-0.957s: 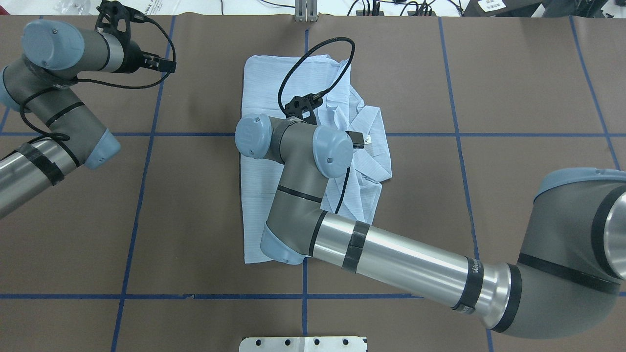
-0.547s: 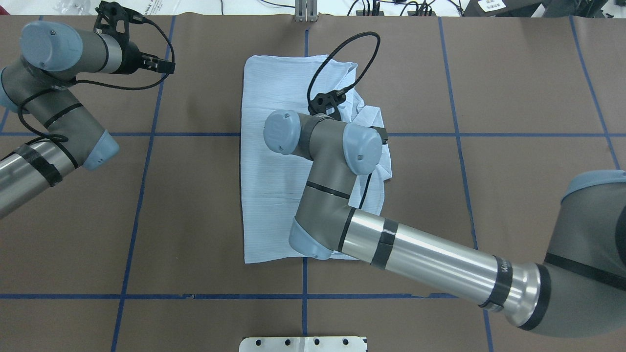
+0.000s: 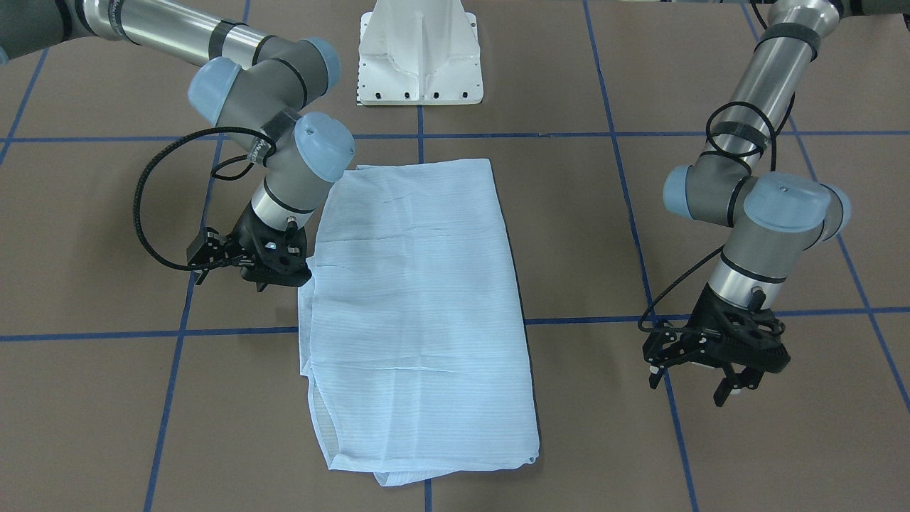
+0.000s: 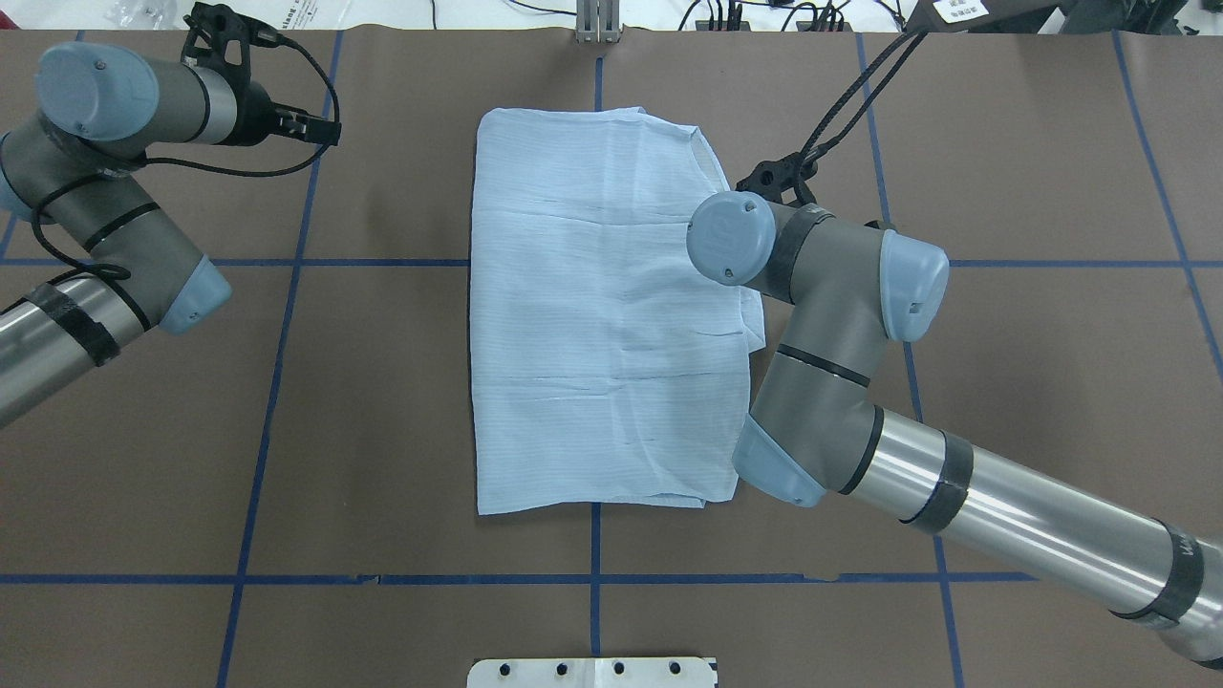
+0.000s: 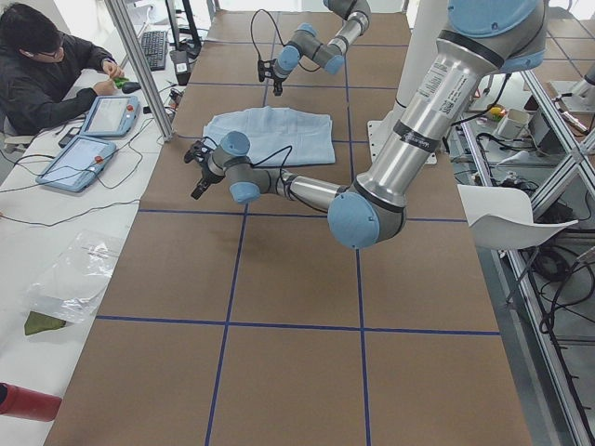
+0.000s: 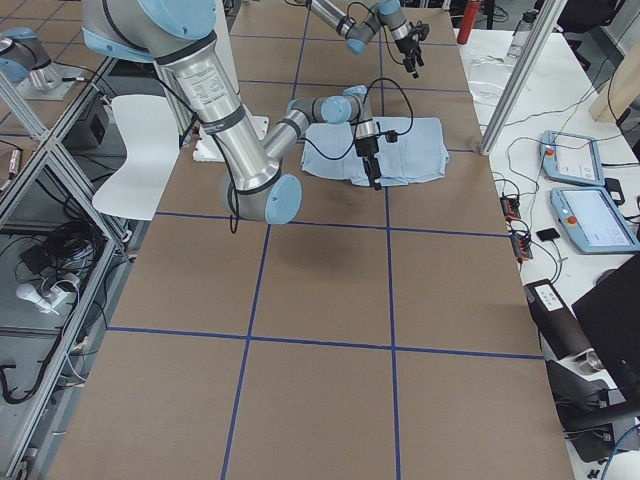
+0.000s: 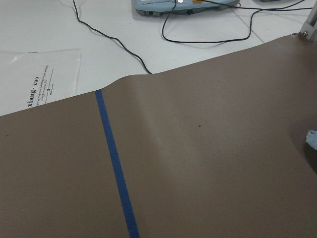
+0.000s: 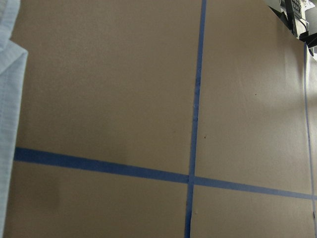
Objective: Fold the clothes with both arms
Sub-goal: 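Move both grippers toward the folded shirt's edge nearest the robot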
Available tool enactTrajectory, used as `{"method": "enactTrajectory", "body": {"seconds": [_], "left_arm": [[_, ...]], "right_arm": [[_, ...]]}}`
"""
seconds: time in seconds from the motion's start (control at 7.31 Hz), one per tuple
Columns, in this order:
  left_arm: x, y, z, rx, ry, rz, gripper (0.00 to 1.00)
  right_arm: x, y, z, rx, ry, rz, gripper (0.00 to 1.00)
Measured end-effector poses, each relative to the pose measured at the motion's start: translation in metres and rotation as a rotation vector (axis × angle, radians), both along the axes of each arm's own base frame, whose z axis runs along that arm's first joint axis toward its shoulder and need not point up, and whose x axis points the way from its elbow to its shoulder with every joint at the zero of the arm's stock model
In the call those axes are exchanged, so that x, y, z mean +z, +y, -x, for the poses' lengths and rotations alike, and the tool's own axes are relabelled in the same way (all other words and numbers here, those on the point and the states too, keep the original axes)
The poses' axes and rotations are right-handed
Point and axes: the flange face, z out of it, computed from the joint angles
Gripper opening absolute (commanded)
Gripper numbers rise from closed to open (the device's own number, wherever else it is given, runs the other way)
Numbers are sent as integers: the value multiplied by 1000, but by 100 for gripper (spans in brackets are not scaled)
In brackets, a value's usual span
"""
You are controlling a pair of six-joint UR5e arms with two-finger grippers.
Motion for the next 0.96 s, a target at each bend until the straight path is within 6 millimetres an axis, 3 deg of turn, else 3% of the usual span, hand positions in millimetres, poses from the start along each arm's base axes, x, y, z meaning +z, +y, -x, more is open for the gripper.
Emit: {"method": "enactTrajectory", "body": {"seconds": [0.27, 0.41, 0.55, 0.68, 0.96], "left_arm": [[-17, 6, 0, -19, 65, 27, 100], [-29, 25, -8, -24, 148, 82, 100], [-42, 63, -21, -7, 235, 133, 100], [-57, 114, -34, 31, 317, 178, 100], [-92, 223, -54, 129, 461, 270, 100]], "right_arm": [[-45, 27, -38, 55, -225, -7, 100], [-56, 48, -59, 96, -376, -15, 100], [-55, 64, -75, 136, -524, -18, 100], [-44, 77, -85, 173, -655, -21, 100], [1, 104, -102, 203, -869, -41, 100]]}}
